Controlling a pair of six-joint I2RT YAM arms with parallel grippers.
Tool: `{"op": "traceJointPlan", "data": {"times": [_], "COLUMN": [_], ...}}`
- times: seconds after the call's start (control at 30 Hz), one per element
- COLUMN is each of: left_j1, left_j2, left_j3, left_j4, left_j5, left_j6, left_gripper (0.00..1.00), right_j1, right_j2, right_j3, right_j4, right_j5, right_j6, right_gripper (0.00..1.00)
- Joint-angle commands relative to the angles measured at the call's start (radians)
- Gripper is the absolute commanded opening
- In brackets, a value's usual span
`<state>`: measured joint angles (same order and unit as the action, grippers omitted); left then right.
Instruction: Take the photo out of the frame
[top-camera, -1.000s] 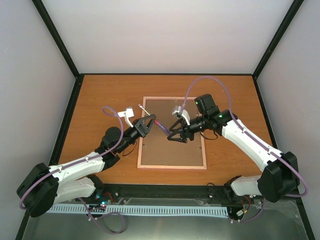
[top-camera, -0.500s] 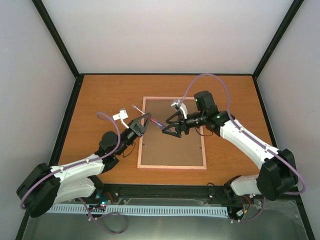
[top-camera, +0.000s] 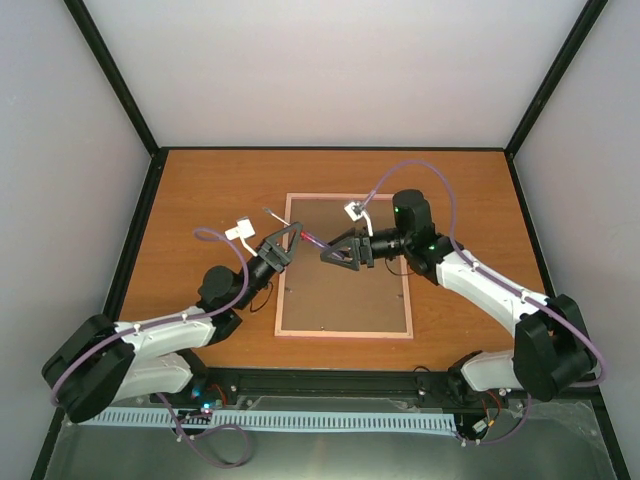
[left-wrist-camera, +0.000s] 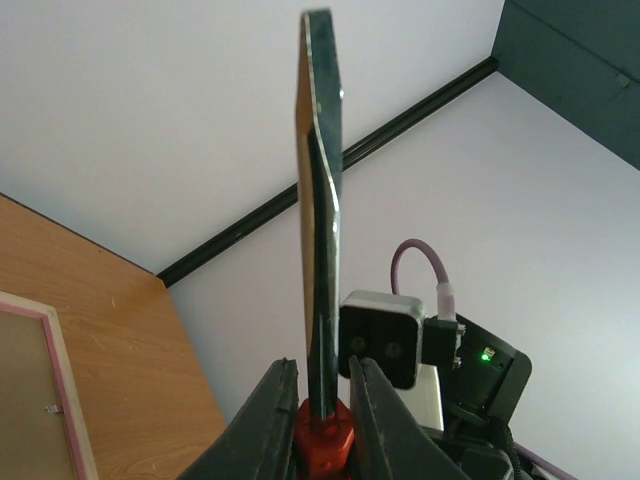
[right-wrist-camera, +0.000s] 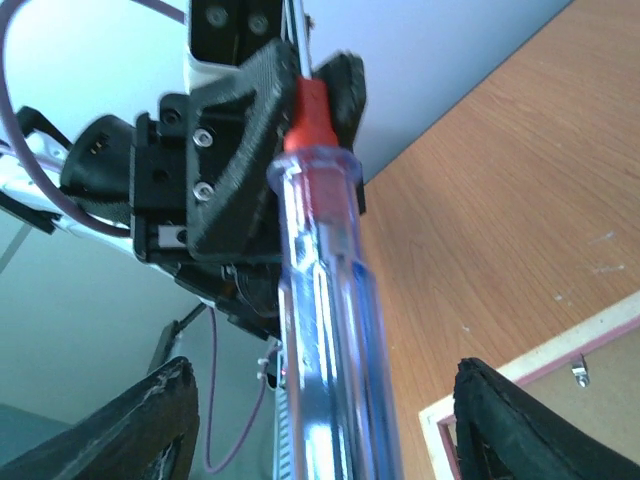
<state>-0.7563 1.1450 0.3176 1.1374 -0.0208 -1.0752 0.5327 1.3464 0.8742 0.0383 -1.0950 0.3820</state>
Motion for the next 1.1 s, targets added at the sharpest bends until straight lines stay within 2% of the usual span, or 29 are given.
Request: {"op": "traceJointPlan", "data": {"times": [0.0,0.2,0.6,0.9,0.93,0.97,1.07], "left_j1": [-0.014,-0.015,-0.015,-0.016,-0.017,-0.016,-0.017], "left_j2": [0.011,0.017,0.056,0.063,0.055,0.042,-0.049], "left_j3": [0.005,0.0,0.026,0.027,0.027,0.028,0.055], "left_j4": [0.107,0.109,0.127,0.099,0.073,0.035,-0.272], "left_j5": [-0.021,-0.036,-0.013,-0.007,-0.008,-0.01,-0.025], "left_j6": [-0.02,-0.02,-0.006,-0.013,-0.015,-0.013,0.043], "left_gripper": [0.01,0.01,0.01,0.01,0.03,0.09,0.39], "right_j1": [0.003,0.003,0.003,-0.008,-0.016,-0.034,-0.079], "right_j2": [-0.027,-0.017,-0.004,-0.025,-0.033,-0.044,-0.081], "right_j3": [0.004,-0.012,0.005,0.007,0.01,0.014,0.032], "right_j4": [0.145,0.174,0.079,0.054,0.04,0.016,-0.107], "right_j5": [-0.015,-0.018,-0.001,0.004,0.008,0.019,0.081], "right_j6": [0.132,0.165,0.089,0.044,0.029,0.005,-0.116], "right_gripper": [0.66,0.53,0.46,0.26,0.22,0.18,0.05]}}
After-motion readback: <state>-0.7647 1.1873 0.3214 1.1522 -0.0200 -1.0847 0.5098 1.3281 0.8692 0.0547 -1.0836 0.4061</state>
